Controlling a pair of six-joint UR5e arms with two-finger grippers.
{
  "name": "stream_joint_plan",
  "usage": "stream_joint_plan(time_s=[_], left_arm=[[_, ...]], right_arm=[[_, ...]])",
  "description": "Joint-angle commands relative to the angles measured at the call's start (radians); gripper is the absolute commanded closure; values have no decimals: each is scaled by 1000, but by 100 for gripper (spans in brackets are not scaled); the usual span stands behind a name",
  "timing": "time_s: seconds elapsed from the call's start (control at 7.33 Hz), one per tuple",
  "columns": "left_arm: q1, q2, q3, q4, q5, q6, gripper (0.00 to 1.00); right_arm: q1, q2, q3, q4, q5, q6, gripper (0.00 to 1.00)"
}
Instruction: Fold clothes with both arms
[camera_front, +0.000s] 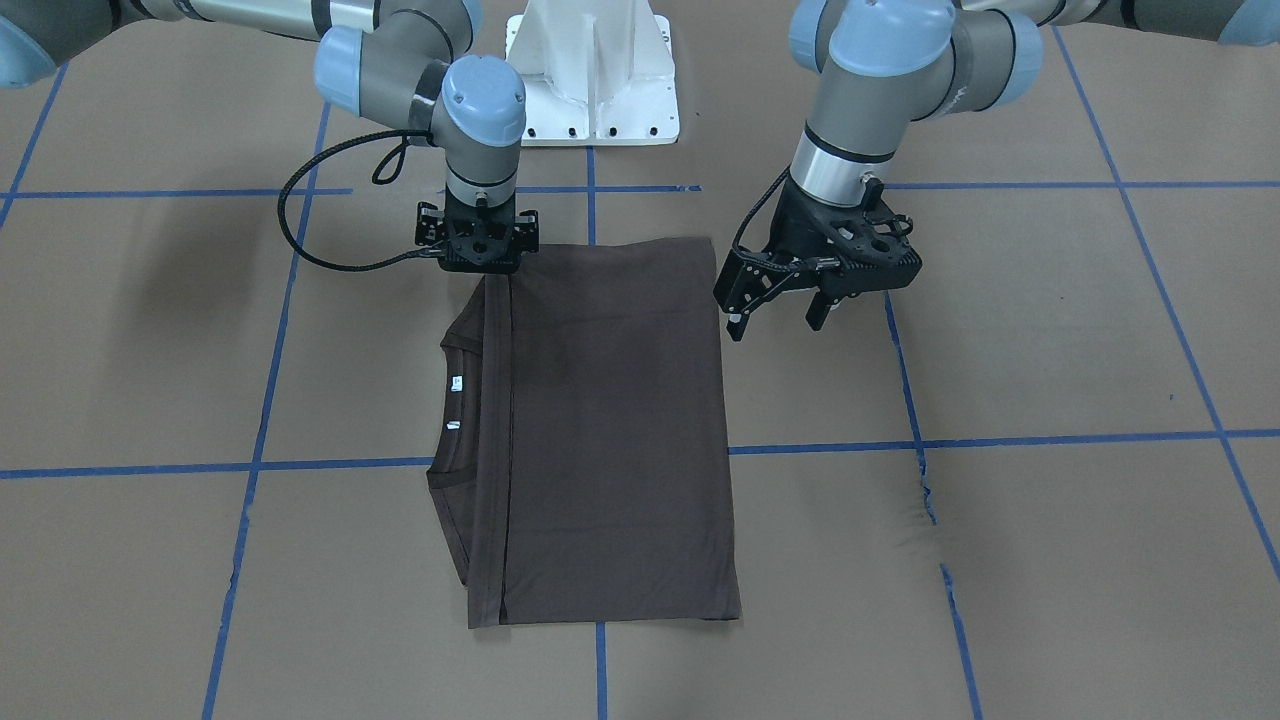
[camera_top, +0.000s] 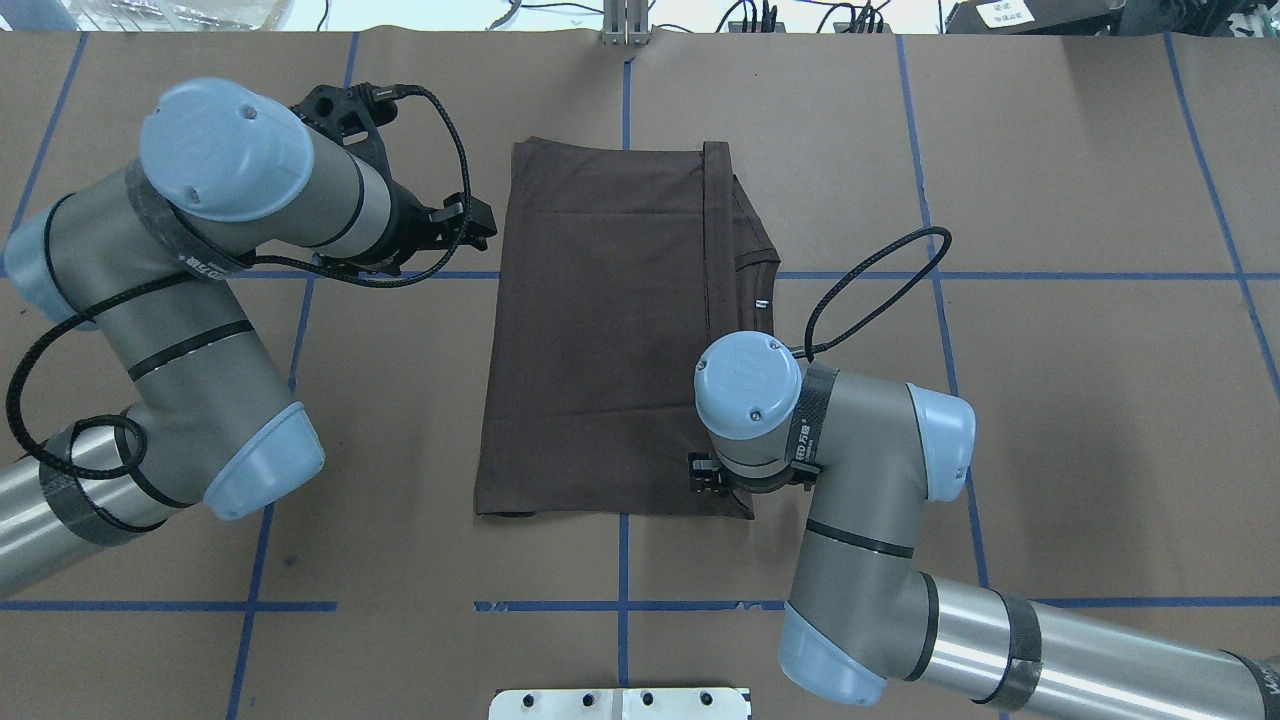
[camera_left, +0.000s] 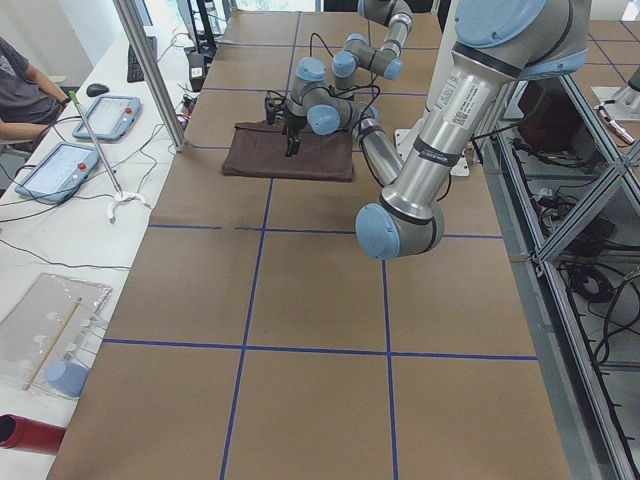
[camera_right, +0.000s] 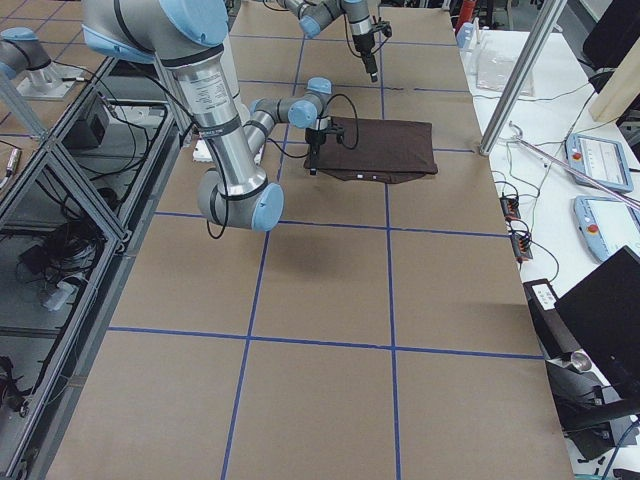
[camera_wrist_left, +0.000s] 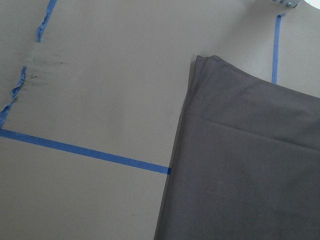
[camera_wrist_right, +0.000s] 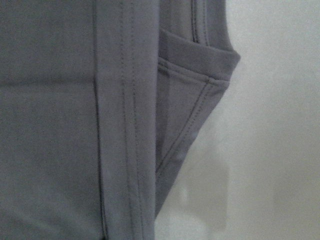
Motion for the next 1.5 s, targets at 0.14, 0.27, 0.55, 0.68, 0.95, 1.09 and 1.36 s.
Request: stream_joint_plan(time_s=[0.14, 0.27, 0.55, 0.68, 0.95, 1.09, 1.36], left_arm=[[3, -2, 0, -3, 0, -4, 0], [4, -2, 0, -3, 0, -4, 0], [10, -5, -2, -5, 0, -24, 0], [16, -8, -2, -5, 2, -25, 0], [16, -10, -13, -3, 0, -27, 0], [16, -11, -14, -3, 0, -25, 0], [16, -14, -14, -2, 0, -25, 0]], right_arm=[[1, -7, -3, -14, -2, 0, 0], [12, -8, -3, -34, -2, -3, 0], [43, -11, -2, -77, -3, -21, 0], [66, -17, 3, -88, -3, -56, 0], [103, -42, 24, -85, -5, -77, 0], [126, -30, 28, -82, 3, -78, 0], [156, 12, 15, -43, -6, -127, 0]])
